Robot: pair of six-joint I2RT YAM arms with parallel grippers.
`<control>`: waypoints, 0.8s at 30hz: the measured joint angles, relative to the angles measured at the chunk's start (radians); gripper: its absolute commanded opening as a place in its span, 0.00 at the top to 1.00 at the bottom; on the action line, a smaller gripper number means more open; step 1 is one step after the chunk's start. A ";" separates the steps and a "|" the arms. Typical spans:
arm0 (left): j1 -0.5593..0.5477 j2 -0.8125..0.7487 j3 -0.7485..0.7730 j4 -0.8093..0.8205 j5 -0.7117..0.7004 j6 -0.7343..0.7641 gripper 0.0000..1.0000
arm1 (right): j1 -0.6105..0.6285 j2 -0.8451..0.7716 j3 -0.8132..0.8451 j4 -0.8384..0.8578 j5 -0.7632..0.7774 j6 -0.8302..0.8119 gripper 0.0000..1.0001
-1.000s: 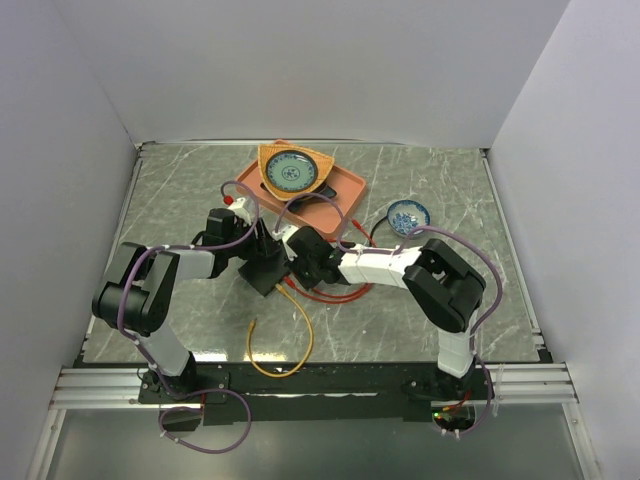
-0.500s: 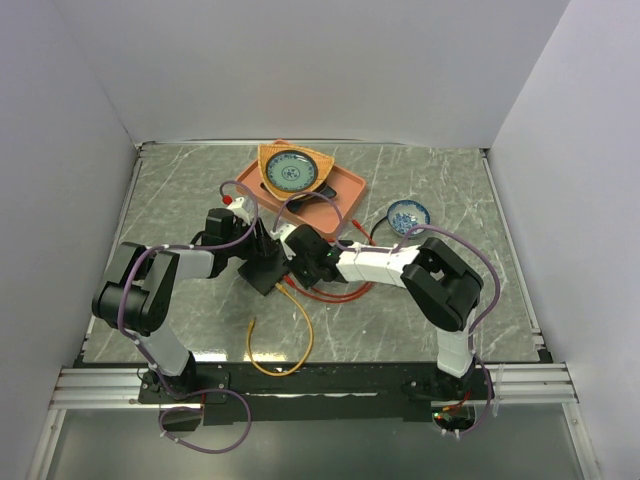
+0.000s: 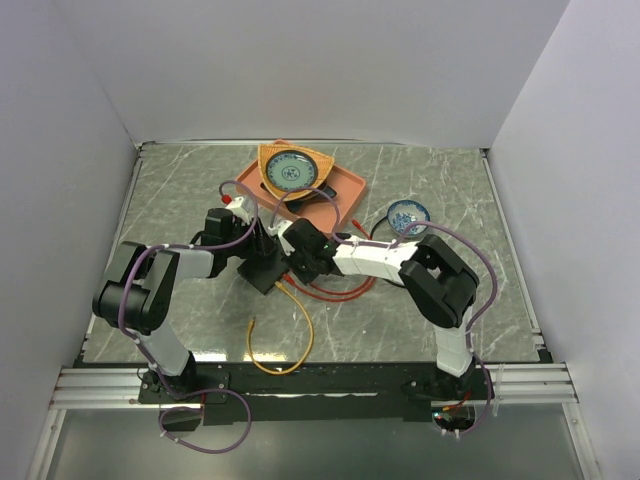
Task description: Insert the plug into the switch port
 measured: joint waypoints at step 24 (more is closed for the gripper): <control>0.009 0.037 0.022 0.038 0.006 0.017 0.58 | -0.013 0.022 0.013 0.023 -0.041 -0.051 1.00</control>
